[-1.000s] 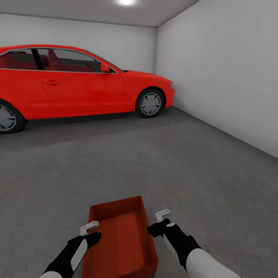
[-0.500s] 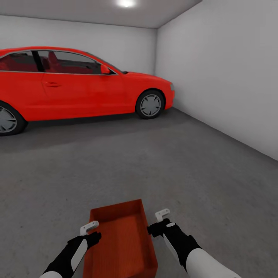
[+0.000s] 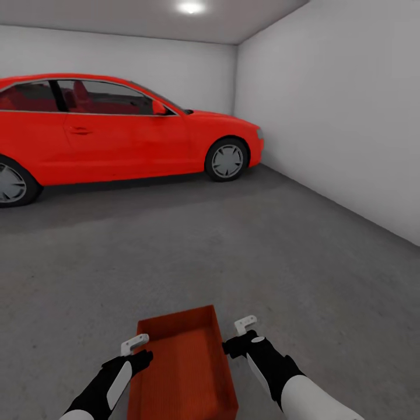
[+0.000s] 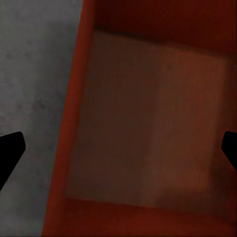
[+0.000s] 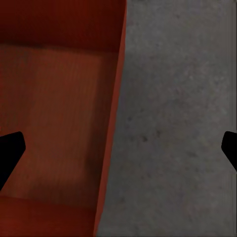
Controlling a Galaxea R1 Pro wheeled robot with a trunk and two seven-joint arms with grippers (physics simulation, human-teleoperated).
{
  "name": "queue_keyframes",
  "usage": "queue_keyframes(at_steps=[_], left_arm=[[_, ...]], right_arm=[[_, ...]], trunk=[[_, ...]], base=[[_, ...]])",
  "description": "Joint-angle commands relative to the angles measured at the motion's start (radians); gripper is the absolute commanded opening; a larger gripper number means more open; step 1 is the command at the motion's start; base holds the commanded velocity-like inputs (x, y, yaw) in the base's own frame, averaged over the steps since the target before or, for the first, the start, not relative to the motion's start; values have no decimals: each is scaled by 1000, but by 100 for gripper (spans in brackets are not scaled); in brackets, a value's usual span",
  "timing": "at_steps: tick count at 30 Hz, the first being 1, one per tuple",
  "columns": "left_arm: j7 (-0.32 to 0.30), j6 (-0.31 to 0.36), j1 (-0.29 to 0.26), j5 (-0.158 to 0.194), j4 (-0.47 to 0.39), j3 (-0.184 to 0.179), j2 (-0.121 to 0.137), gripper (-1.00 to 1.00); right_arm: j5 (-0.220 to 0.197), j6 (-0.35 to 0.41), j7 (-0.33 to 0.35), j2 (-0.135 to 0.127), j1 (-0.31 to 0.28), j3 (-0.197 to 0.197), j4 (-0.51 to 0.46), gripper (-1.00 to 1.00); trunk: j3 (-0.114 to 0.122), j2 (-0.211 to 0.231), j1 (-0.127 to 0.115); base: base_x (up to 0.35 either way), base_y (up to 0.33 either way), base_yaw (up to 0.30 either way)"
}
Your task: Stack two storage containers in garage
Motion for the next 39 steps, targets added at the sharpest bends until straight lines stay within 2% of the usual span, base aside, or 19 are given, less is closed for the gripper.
queue_keyframes(at_steps=[1,39], left_arm=[[5,5,0,11,-2,3,-1,100],[5,3,0,11,-2,5,-1,100]], right_arm=[[11,7,4,0,0,1,-2,100],[11,7,4,1,0,0,-2,100]], trunk=[[2,7,-4],[2,7,-4]], base=[[0,0,0],[0,0,0]])
